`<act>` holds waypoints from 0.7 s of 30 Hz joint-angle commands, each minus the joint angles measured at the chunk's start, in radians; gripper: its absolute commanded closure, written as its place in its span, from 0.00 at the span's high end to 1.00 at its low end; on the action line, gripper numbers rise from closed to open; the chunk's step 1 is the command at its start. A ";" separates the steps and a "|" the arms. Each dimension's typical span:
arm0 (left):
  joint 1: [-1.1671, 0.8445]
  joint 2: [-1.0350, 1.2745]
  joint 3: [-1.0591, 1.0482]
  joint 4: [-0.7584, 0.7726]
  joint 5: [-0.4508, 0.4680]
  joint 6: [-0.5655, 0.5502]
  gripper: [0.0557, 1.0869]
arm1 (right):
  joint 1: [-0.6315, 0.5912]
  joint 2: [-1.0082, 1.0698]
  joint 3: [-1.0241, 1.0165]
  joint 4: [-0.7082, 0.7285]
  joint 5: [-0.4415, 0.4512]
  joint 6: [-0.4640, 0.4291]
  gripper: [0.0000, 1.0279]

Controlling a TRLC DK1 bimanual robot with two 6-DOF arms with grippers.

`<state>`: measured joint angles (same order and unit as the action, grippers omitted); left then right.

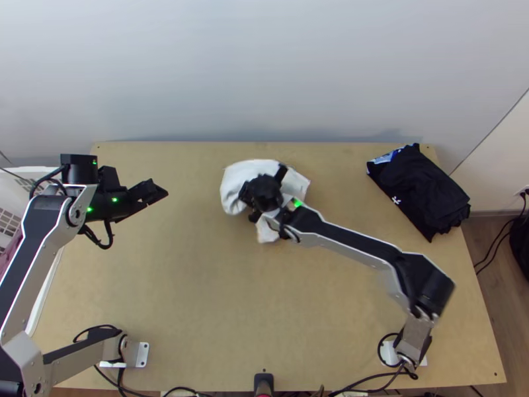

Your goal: Fold the t-shirt

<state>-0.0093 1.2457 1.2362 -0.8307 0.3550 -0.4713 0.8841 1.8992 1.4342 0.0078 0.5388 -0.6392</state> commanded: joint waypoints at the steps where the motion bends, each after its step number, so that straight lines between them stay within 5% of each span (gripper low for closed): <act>1: -0.004 -0.025 0.026 -0.045 -0.001 -0.010 0.95 | -0.042 -0.166 0.015 -0.057 0.076 0.102 0.03; 8: -0.004 -0.042 0.034 -0.081 -0.005 -0.012 0.95 | -0.182 -0.374 -0.008 -0.121 0.116 0.170 0.03; 15: -0.017 -0.045 0.031 -0.099 -0.013 -0.012 0.95 | -0.459 -0.589 -0.043 -0.163 0.115 0.168 0.03; 21: -0.035 -0.028 0.016 -0.099 -0.021 -0.010 0.95 | -0.798 -0.712 -0.149 -0.173 -0.033 0.170 0.03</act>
<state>-0.0265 1.2057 1.2629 -0.9257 0.3412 -0.4854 0.4042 1.3346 1.3724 -0.1459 0.6167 -0.4759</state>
